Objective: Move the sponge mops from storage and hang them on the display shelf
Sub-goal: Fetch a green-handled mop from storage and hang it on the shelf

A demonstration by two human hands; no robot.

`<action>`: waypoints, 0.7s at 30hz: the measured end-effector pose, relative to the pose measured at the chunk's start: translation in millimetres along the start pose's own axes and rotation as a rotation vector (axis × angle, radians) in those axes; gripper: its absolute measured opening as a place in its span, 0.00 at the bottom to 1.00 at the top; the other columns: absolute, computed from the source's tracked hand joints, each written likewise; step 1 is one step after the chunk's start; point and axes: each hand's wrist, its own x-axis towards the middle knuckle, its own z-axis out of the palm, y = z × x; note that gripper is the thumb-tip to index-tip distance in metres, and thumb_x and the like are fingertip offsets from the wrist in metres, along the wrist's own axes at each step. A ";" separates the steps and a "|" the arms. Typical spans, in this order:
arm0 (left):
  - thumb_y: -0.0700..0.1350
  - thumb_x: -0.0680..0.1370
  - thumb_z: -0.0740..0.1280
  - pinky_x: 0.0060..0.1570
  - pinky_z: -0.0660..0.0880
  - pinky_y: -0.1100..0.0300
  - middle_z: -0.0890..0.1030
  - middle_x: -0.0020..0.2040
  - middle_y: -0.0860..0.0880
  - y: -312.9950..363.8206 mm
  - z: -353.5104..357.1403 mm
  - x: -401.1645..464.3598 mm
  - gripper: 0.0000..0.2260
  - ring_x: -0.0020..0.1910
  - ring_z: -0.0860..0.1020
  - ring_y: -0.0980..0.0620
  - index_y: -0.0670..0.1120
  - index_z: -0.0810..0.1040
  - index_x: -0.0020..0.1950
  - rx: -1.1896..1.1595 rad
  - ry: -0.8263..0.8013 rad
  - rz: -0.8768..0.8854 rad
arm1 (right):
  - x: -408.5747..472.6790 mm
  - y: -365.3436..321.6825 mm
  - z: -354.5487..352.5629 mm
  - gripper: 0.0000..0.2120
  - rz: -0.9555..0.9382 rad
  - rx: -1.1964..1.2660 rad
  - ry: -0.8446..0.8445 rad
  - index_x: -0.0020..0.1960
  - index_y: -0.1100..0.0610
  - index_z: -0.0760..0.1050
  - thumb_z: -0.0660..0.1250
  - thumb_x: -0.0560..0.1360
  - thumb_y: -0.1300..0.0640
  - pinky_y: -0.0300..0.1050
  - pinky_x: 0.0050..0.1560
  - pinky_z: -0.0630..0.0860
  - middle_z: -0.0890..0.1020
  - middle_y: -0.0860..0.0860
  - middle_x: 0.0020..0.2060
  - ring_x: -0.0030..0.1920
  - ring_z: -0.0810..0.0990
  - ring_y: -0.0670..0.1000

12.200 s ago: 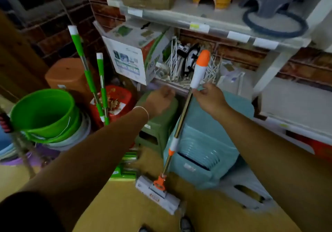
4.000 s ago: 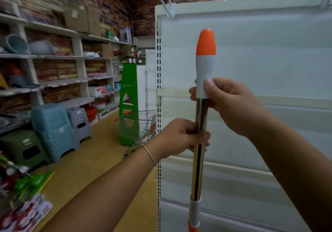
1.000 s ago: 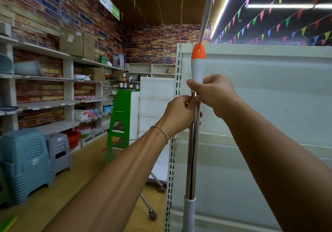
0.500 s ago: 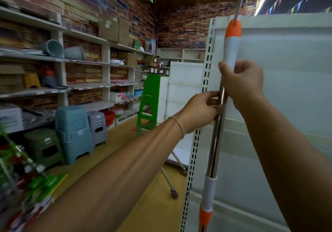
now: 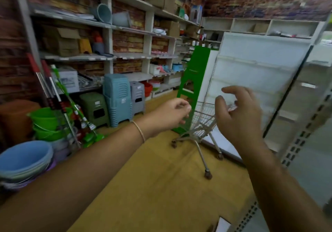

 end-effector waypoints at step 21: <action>0.60 0.83 0.52 0.52 0.68 0.57 0.79 0.59 0.43 -263.1 -266.6 88.7 0.21 0.58 0.76 0.46 0.46 0.73 0.62 0.258 0.178 -0.207 | 38.6 -47.7 388.4 0.23 0.230 0.016 -0.760 0.70 0.55 0.72 0.59 0.81 0.43 0.45 0.56 0.72 0.79 0.55 0.64 0.61 0.78 0.55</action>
